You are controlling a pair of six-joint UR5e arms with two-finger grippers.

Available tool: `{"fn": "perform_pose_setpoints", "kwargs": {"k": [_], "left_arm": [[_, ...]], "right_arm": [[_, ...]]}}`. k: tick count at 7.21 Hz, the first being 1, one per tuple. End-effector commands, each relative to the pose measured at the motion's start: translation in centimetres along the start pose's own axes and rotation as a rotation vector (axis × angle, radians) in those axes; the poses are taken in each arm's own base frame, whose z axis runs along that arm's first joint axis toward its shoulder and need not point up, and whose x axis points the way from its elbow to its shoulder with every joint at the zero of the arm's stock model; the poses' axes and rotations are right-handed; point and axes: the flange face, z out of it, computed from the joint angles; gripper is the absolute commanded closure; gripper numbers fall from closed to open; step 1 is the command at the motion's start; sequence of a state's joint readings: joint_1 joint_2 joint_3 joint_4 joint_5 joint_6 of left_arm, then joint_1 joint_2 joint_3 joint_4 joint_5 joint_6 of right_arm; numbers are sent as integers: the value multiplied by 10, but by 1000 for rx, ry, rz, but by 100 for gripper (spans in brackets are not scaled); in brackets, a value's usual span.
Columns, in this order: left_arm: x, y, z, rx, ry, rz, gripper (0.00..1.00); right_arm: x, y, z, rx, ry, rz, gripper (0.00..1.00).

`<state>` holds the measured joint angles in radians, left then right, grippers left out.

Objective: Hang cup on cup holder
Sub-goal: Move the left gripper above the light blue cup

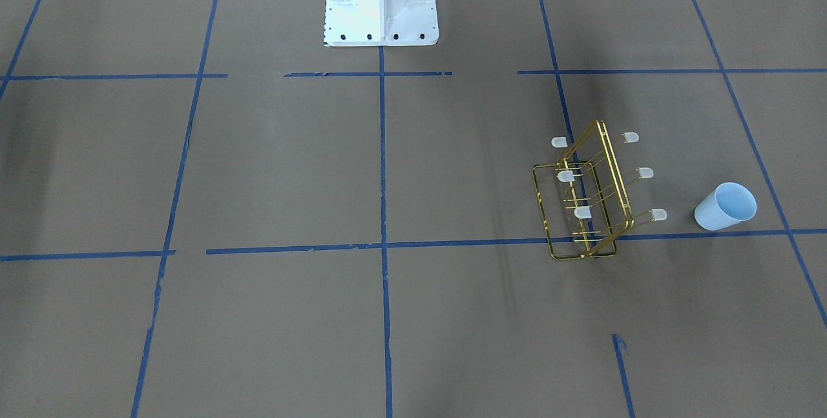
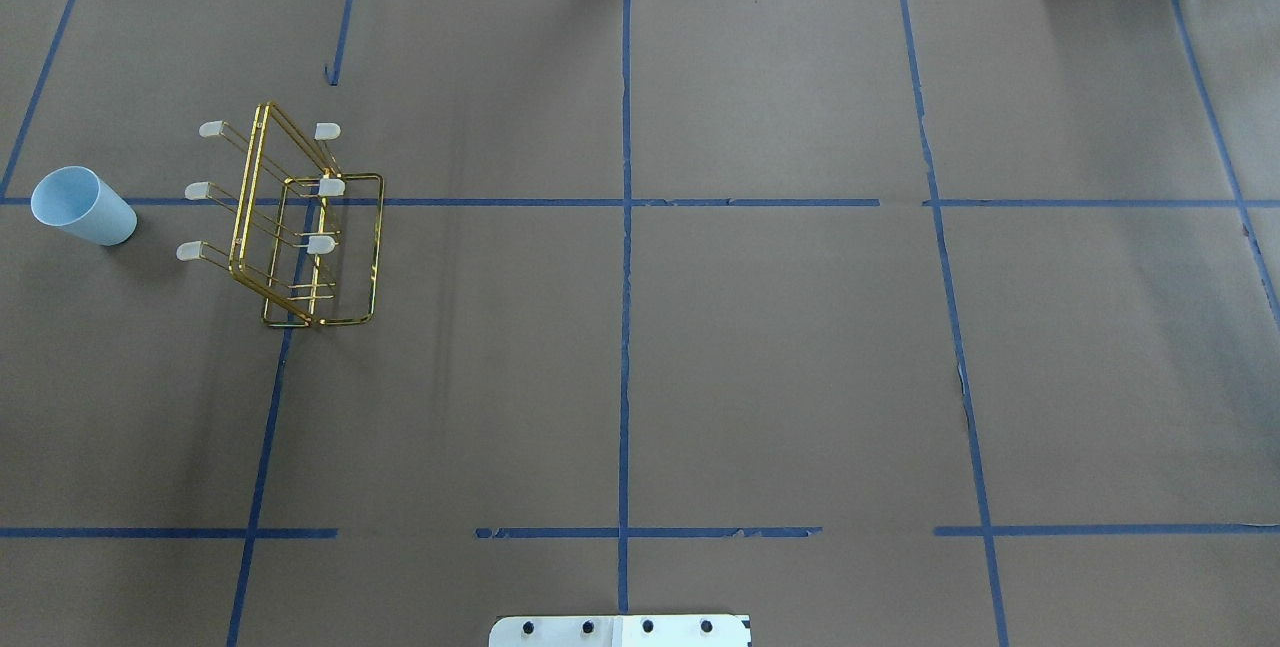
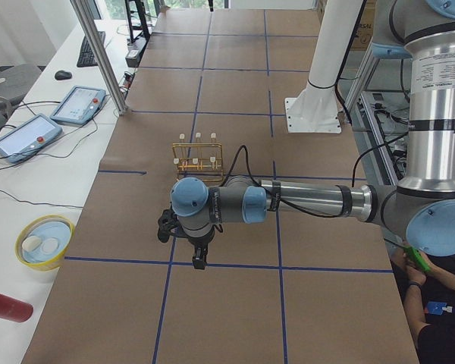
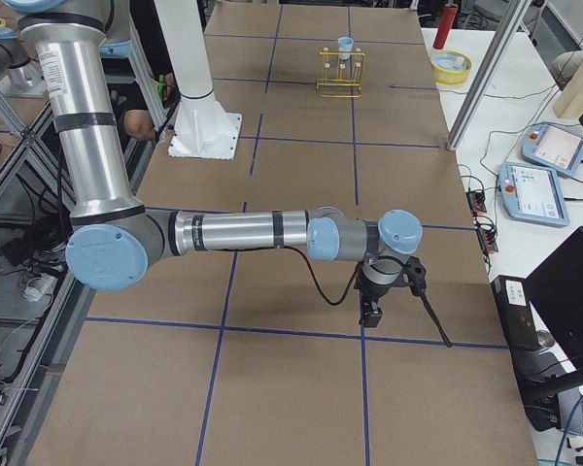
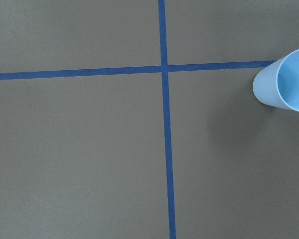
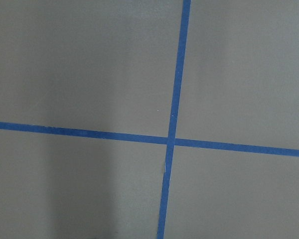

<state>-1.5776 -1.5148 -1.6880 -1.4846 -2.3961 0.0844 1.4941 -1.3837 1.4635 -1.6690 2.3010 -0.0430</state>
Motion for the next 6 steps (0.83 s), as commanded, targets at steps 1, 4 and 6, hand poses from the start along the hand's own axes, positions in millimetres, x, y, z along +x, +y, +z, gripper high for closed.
{"fn": "perform_pose_setpoints", "kwargs": {"k": [1, 4, 6], "left_arm": [[3, 1, -3, 8, 4, 8, 0], [20, -17, -20, 47, 2, 46, 0], [35, -27, -35, 86, -2, 65, 0]], "right_arm": [[0, 0, 0, 0, 0, 0, 0], [0, 0, 0, 0, 0, 0, 0], [0, 0, 0, 0, 0, 0, 0]]}}
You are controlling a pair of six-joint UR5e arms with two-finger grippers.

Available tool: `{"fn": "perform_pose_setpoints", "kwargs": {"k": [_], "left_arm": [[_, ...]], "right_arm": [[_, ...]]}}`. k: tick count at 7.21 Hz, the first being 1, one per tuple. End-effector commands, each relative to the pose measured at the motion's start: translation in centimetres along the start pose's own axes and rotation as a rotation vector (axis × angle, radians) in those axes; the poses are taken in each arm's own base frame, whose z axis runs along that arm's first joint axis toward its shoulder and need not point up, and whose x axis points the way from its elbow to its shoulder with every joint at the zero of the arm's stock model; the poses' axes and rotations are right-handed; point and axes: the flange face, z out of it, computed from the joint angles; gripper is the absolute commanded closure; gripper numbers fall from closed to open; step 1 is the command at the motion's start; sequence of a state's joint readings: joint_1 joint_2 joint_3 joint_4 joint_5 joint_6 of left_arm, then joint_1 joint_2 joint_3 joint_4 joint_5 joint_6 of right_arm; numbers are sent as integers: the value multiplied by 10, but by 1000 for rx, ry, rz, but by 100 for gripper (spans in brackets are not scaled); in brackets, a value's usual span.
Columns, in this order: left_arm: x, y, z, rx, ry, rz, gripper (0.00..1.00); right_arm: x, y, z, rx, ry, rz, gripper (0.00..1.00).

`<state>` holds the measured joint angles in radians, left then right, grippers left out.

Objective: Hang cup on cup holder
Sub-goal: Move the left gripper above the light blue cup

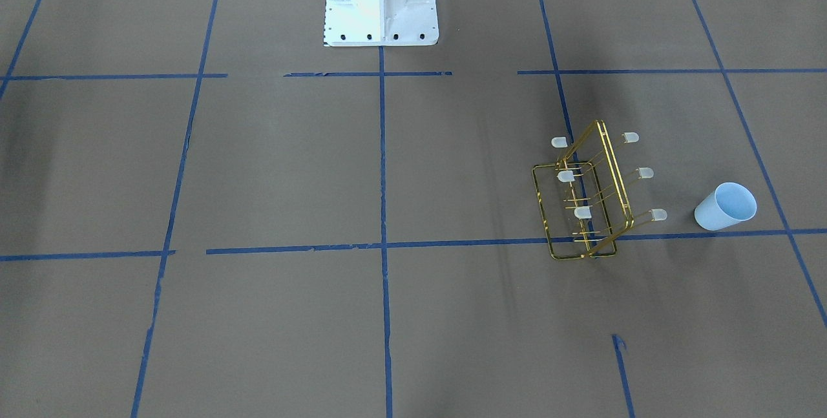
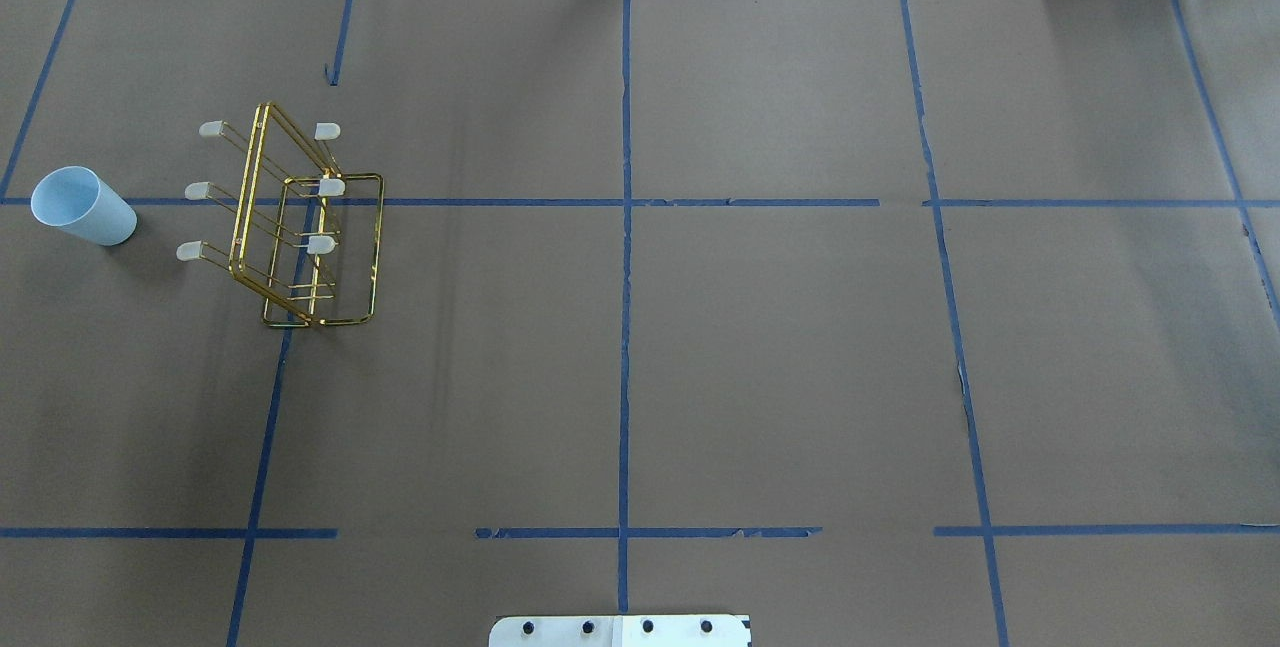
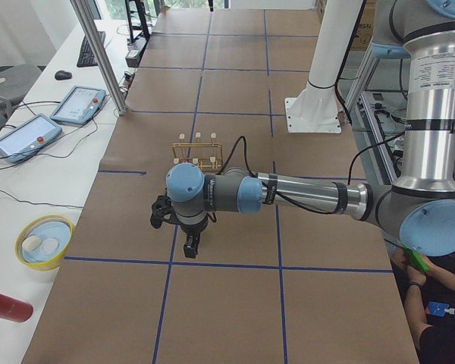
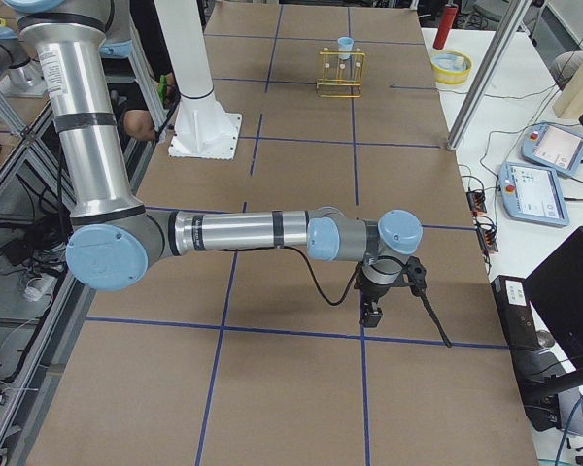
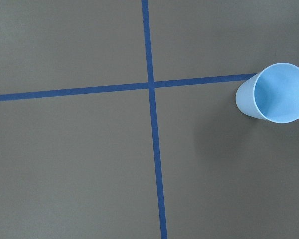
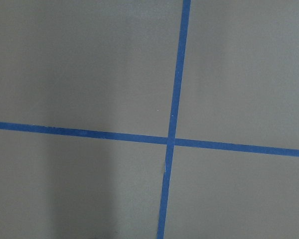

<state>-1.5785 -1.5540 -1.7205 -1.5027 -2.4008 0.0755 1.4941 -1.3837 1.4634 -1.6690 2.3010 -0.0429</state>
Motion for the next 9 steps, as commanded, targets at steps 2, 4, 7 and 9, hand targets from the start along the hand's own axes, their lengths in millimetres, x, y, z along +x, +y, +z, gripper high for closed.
{"fn": "perform_pose_setpoints", "kwargs": {"k": [2, 4, 7, 9], "left_arm": [[38, -14, -43, 97, -70, -51, 0], [75, -24, -41, 150, -154, -58, 0], [115, -4, 24, 316, -196, -81, 0], [148, 11, 64, 360, -166, -156, 0]], "right_arm": [[0, 0, 0, 0, 0, 0, 0], [0, 0, 0, 0, 0, 0, 0], [0, 0, 0, 0, 0, 0, 0], [0, 0, 0, 0, 0, 0, 0]]}}
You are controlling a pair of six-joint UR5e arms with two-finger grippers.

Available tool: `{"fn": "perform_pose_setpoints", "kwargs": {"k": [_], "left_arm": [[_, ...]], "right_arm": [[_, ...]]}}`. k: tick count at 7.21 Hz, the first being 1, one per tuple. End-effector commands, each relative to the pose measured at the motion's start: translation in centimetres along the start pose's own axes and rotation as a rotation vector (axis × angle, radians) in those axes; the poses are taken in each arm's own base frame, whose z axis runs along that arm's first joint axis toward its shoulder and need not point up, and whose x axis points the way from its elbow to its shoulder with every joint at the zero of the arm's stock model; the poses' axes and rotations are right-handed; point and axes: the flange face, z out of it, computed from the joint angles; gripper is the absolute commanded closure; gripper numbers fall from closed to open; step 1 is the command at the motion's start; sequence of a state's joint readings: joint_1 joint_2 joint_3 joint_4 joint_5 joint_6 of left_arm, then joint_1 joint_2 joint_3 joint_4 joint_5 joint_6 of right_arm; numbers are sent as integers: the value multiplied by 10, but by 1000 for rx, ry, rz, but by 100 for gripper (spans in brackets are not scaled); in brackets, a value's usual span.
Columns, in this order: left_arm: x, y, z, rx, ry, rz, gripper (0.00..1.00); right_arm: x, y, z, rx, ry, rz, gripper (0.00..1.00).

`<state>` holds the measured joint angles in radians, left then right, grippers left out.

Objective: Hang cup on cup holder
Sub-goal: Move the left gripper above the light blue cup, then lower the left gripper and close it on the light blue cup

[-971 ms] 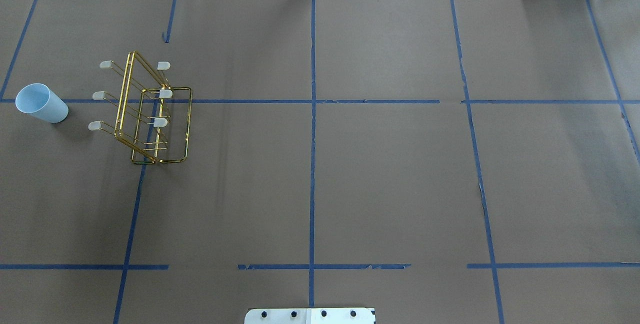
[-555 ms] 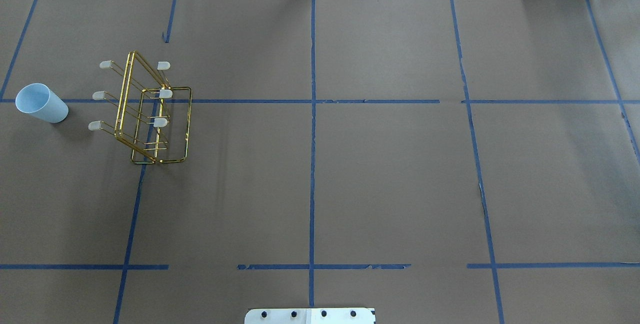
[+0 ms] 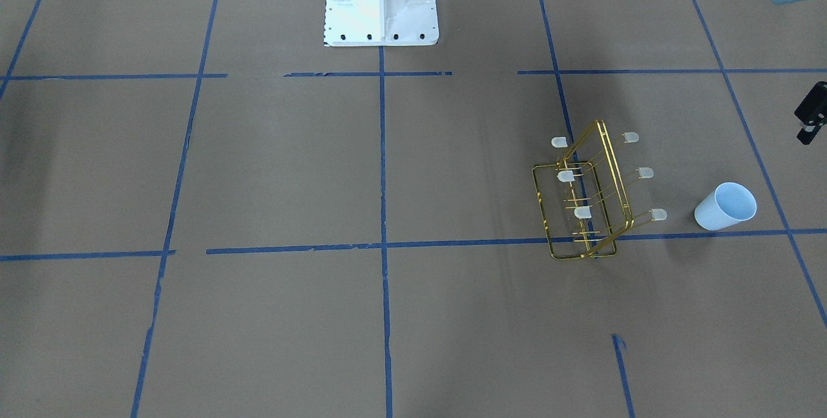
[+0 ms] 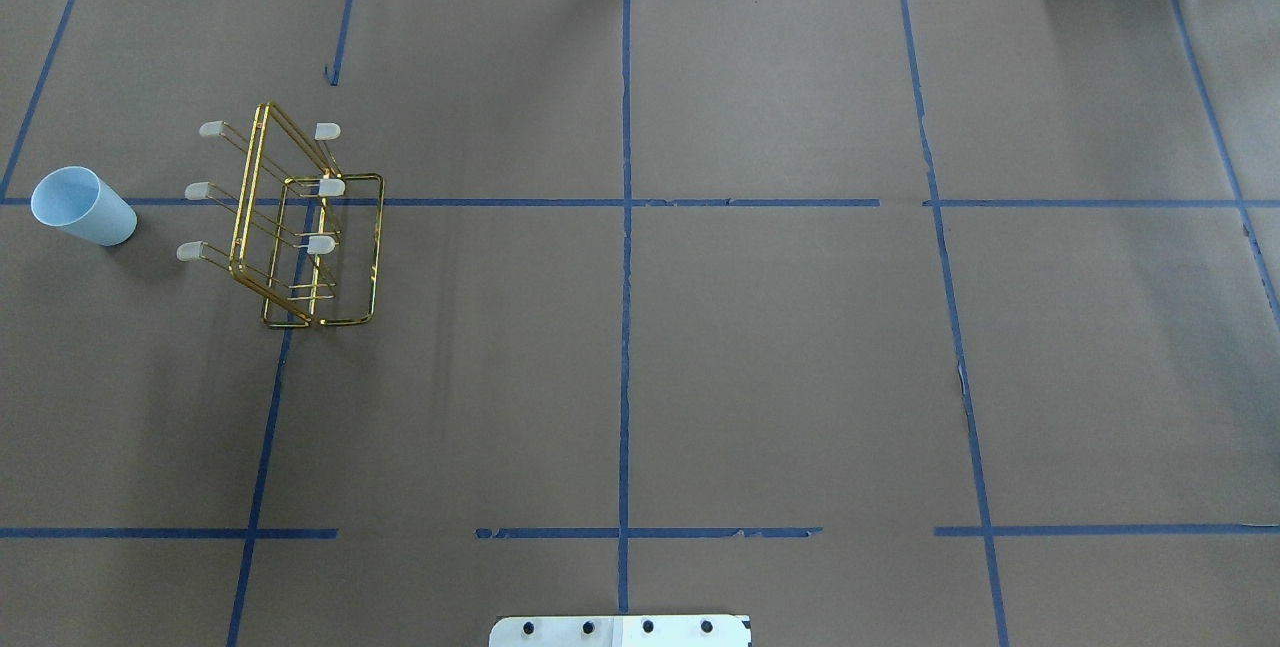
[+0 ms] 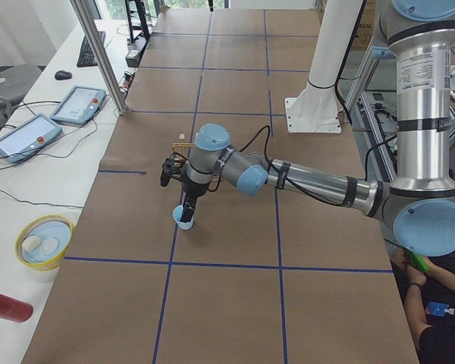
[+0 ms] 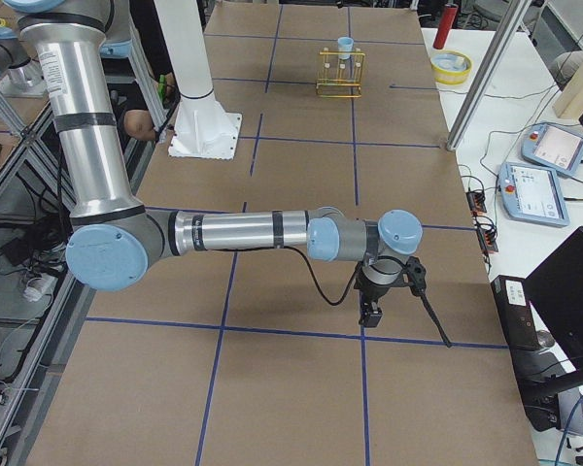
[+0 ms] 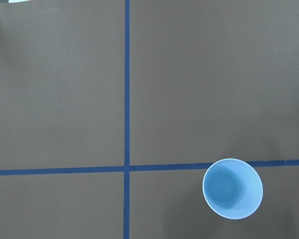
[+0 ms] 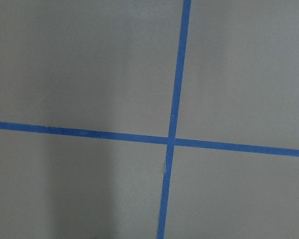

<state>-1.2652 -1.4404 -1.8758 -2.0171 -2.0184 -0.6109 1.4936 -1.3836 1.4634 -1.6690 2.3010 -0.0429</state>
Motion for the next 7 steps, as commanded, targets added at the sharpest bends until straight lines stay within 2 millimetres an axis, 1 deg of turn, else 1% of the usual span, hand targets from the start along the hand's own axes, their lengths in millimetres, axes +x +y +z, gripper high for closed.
{"fn": "perform_pose_setpoints", "kwargs": {"k": [1, 2, 4, 5, 6, 7], "left_arm": [[37, 31, 26, 53, 9, -101, 0], [54, 46, 35, 92, 20, -137, 0], [93, 76, 62, 127, 6, -235, 0], [107, 94, 74, 166, 8, -293, 0], [114, 113, 86, 227, 20, -351, 0], [109, 123, 98, 286, 24, -371, 0]], "right_arm": [[0, 0, 0, 0, 0, 0, 0], [0, 0, 0, 0, 0, 0, 0], [0, 0, 0, 0, 0, 0, 0], [0, 0, 0, 0, 0, 0, 0], [0, 0, 0, 0, 0, 0, 0], [0, 0, 0, 0, 0, 0, 0]]}}
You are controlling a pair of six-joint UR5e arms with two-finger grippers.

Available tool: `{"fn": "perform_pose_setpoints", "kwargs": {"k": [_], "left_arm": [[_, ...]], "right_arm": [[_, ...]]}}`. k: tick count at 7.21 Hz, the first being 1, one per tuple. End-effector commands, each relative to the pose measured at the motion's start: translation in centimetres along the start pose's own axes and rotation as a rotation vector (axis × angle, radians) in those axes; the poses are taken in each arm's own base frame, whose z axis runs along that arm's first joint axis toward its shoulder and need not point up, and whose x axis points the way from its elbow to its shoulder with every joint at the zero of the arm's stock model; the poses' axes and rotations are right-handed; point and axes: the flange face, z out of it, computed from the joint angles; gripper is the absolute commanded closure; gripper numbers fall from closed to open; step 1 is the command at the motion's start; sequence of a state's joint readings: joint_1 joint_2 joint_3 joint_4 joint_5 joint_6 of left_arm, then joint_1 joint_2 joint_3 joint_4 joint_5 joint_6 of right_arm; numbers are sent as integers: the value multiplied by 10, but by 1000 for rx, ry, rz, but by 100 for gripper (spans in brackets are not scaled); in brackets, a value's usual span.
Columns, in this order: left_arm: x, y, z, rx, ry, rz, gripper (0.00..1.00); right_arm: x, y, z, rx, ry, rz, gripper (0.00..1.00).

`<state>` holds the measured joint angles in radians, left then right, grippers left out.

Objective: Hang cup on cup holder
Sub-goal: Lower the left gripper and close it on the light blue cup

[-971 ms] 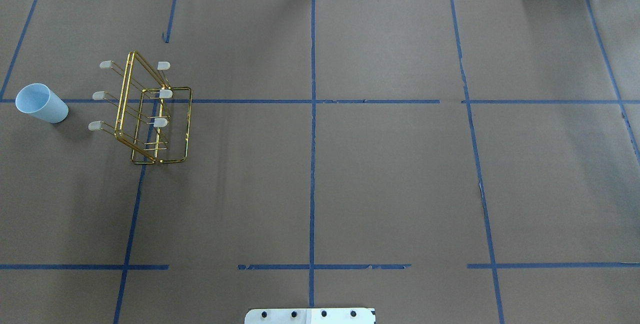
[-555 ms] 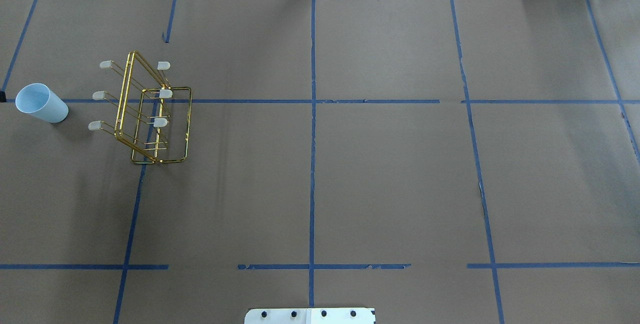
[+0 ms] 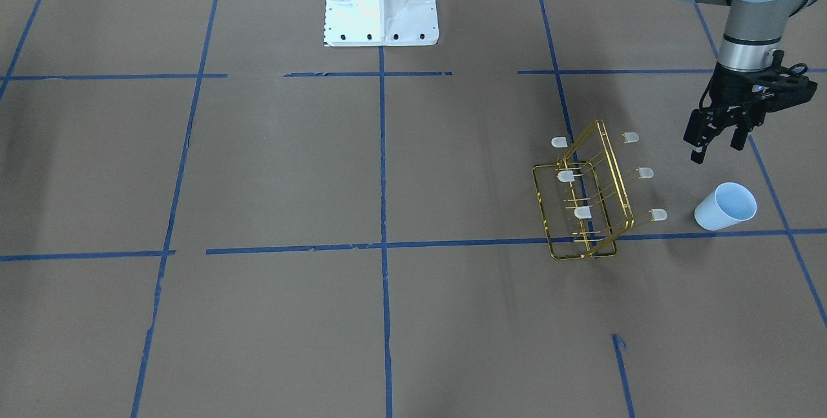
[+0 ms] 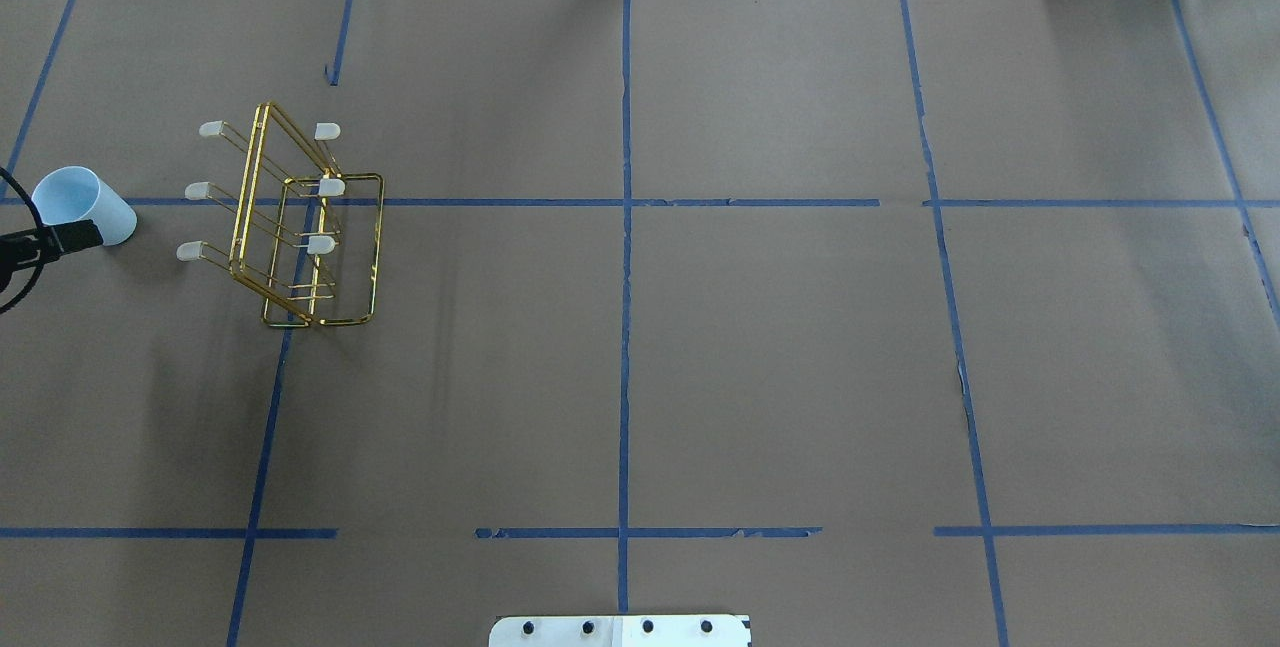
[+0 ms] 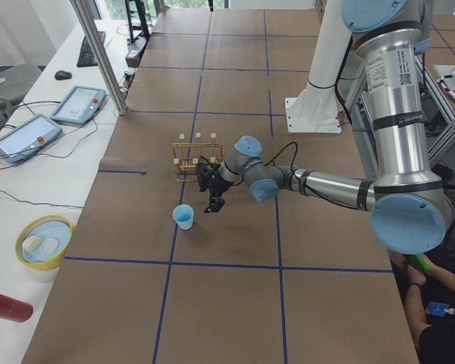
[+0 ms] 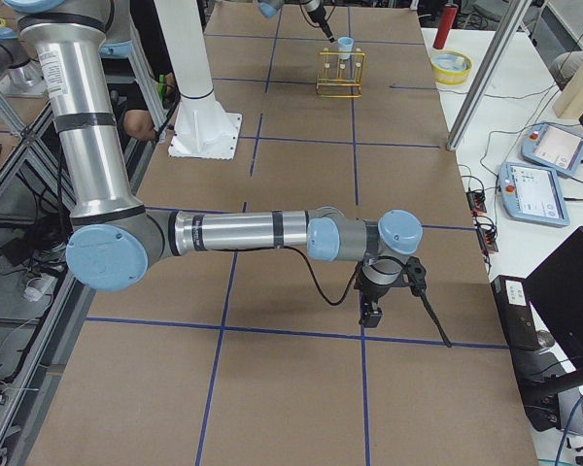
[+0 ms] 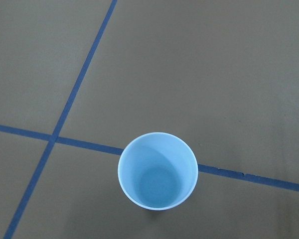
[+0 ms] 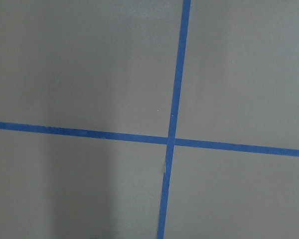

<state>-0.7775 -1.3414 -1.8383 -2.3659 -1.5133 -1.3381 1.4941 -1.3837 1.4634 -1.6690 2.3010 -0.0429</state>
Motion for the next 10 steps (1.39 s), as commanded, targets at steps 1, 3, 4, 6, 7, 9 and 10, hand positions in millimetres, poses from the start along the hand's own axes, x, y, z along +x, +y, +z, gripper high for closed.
{"fn": "perform_pose_setpoints", "kwargs": {"k": [1, 3, 4, 6, 7, 9, 10], "left_arm": [[-13, 31, 23, 111, 12, -80, 0], [-15, 45, 34, 250, -7, -127, 0], [-15, 44, 33, 331, -13, -124, 0], [-14, 40, 30, 460, -15, -122, 0], [-18, 45, 36, 509, -31, -99, 0], [-18, 60, 59, 544, -60, -58, 0], [-13, 64, 66, 561, -59, -53, 0]], "right_arm": [[-1, 0, 1, -1, 0, -1, 0], [0, 0, 0, 0, 0, 0, 0], [0, 0, 0, 0, 0, 0, 0], [0, 0, 0, 0, 0, 0, 0], [0, 0, 0, 0, 0, 0, 0], [0, 0, 0, 0, 0, 0, 0], [-1, 0, 1, -1, 0, -1, 0]]}}
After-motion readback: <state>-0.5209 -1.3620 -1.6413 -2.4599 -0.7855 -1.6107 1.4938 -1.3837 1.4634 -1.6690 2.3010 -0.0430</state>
